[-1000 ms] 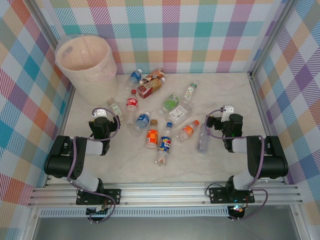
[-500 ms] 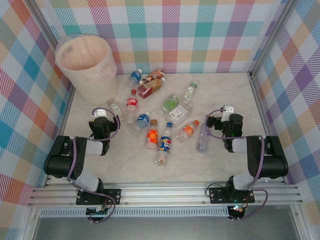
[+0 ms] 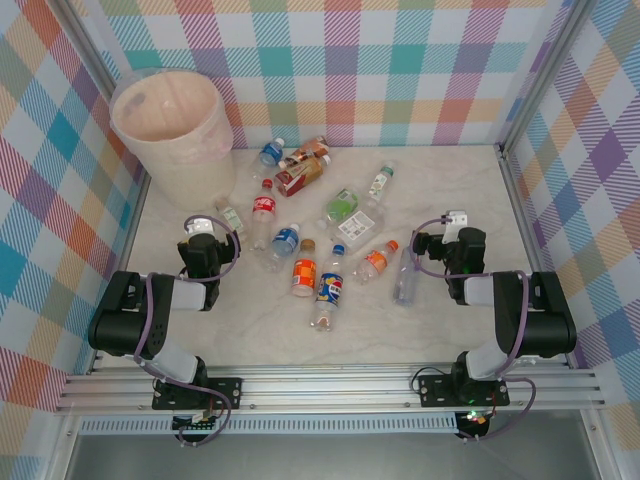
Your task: Put the plastic bottles in the bin
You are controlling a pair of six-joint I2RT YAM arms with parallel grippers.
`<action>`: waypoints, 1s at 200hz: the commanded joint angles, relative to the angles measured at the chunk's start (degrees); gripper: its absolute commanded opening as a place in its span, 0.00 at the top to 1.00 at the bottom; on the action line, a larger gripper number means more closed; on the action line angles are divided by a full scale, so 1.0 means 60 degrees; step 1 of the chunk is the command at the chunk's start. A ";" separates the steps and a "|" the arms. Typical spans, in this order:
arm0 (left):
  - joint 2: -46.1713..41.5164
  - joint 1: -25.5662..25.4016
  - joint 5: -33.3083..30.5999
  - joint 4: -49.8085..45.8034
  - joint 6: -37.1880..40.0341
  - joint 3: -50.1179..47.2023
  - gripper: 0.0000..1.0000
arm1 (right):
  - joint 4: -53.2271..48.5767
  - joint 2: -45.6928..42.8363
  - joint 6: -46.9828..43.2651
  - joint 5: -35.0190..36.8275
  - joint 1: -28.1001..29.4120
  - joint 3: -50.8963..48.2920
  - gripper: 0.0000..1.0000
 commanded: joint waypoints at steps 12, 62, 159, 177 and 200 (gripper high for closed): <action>-0.0314 -0.0036 0.0127 -0.0380 0.0099 0.0160 0.00 | -0.0908 -0.0978 0.0183 0.0341 -0.0011 0.0288 0.00; -0.1648 -0.0306 -0.0252 -0.3763 0.0074 0.1476 0.00 | -0.4655 -0.2740 0.1442 0.0550 -0.0010 0.1316 0.00; -0.4519 -0.0964 0.0131 -0.8371 -0.4838 0.2458 0.00 | -1.2171 -0.3500 0.6323 -0.1150 0.1455 0.2636 0.05; -0.4732 -0.1025 0.0543 -0.8556 -0.5572 0.2389 0.00 | -1.3170 -0.3245 0.6637 -0.0499 0.2204 0.2874 0.04; -0.4841 -0.1017 0.1053 -0.8475 -0.6065 0.2360 0.00 | -1.3456 -0.3002 0.6951 0.0286 0.2934 0.2795 0.04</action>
